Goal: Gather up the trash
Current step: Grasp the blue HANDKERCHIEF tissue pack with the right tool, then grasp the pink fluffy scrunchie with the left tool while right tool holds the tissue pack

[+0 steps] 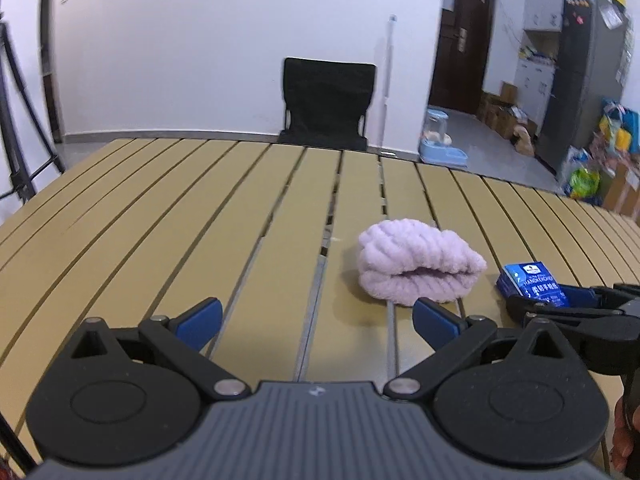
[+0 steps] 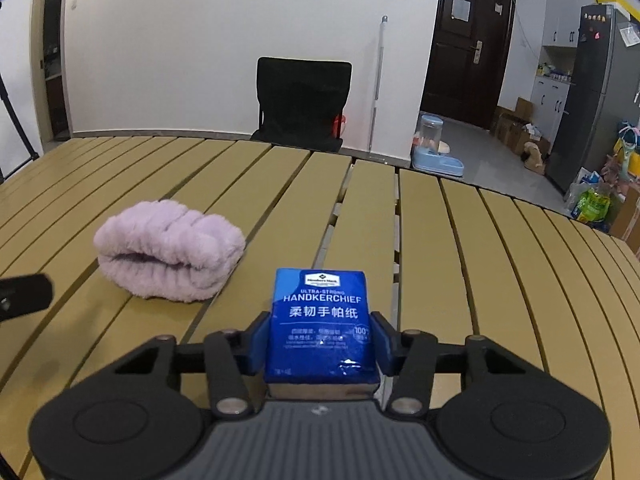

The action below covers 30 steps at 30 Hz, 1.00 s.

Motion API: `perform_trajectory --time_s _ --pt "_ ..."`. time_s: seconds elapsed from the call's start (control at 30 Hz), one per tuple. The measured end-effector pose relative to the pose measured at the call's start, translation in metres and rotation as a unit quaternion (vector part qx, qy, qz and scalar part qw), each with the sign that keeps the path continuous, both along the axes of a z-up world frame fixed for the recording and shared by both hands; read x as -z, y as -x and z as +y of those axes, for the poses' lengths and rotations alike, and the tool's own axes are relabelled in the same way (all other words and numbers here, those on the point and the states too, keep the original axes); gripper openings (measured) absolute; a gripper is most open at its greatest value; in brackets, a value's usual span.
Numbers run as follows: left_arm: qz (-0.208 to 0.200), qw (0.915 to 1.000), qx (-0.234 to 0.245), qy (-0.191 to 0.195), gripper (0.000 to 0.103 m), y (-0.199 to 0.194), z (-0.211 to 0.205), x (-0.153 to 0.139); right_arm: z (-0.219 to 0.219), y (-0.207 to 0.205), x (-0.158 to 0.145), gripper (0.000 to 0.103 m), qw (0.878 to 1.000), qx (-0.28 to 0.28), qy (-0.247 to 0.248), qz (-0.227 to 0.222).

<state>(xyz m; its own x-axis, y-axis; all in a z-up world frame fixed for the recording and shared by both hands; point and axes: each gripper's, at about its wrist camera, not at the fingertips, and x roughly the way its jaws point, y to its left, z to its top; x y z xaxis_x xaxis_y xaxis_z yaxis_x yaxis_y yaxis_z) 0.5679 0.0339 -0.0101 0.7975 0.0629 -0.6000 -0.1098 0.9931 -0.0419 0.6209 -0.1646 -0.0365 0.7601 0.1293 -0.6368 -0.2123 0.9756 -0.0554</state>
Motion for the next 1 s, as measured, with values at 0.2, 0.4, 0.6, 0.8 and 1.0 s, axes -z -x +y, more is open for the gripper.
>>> perform_trajectory --time_s 0.2,0.4,0.6,0.8,1.0 --pt "0.013 0.9994 0.029 -0.014 0.103 -0.021 -0.018 -0.007 -0.021 0.007 -0.01 0.05 0.999 0.019 -0.026 -0.014" --pt "0.032 0.998 0.052 -0.017 0.103 -0.047 -0.037 -0.016 -0.061 0.025 -0.027 0.05 0.995 0.047 -0.074 -0.04" --pt "0.064 0.9972 0.039 -0.008 0.103 -0.079 -0.054 -0.011 -0.096 0.037 -0.032 0.05 0.991 0.082 -0.088 -0.057" --pt "0.091 0.9953 0.031 -0.004 0.103 -0.103 -0.069 0.003 -0.12 0.035 -0.027 0.05 0.989 0.102 -0.096 -0.05" --pt "0.102 0.9942 0.008 -0.035 0.103 -0.114 -0.076 0.012 -0.139 0.037 -0.019 0.05 0.987 0.118 -0.104 -0.046"
